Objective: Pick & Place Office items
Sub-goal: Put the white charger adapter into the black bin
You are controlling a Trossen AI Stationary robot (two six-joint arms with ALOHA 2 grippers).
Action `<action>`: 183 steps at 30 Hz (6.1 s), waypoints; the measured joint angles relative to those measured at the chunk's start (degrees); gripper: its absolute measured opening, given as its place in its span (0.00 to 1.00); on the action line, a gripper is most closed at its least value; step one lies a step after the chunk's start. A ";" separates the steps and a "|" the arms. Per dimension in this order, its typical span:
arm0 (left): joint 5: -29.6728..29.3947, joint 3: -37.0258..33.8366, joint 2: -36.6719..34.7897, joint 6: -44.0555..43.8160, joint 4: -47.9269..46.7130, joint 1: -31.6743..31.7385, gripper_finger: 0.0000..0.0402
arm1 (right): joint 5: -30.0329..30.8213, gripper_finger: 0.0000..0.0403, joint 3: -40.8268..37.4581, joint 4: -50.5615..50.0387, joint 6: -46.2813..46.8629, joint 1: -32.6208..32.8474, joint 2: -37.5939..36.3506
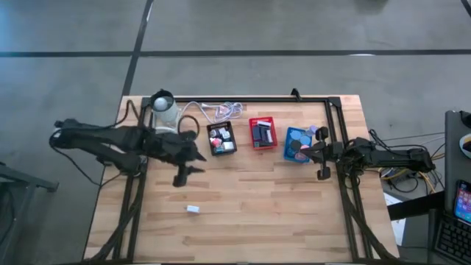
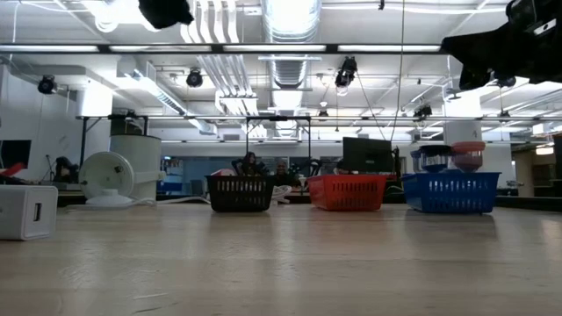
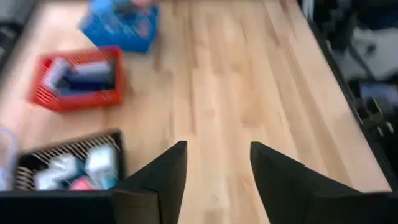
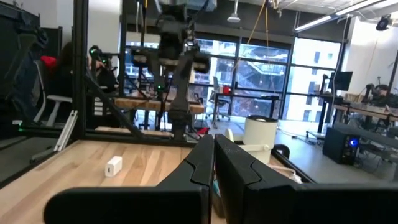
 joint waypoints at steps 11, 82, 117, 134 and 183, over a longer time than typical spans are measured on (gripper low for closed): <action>3.06 4.34 14.73 -6.00 -4.00 -10.50 0.58 | -0.09 0.02 0.00 -1.68 1.18 0.00 0.00; 2.60 -6.58 16.30 -9.60 2.14 -18.15 0.25 | 1.55 0.02 0.00 -0.92 0.70 0.00 0.00; -21.96 -48.89 -40.25 4.76 43.55 -9.41 0.25 | 1.49 0.02 -0.02 -0.94 0.06 0.02 0.00; -24.41 -58.34 -49.31 5.18 48.49 -9.07 0.25 | 1.49 0.02 -0.02 -0.96 -0.15 0.02 0.00; -22.36 -9.15 -5.85 6.87 17.12 15.43 0.25 | 2.49 0.02 -0.02 -0.28 -1.64 0.00 -0.02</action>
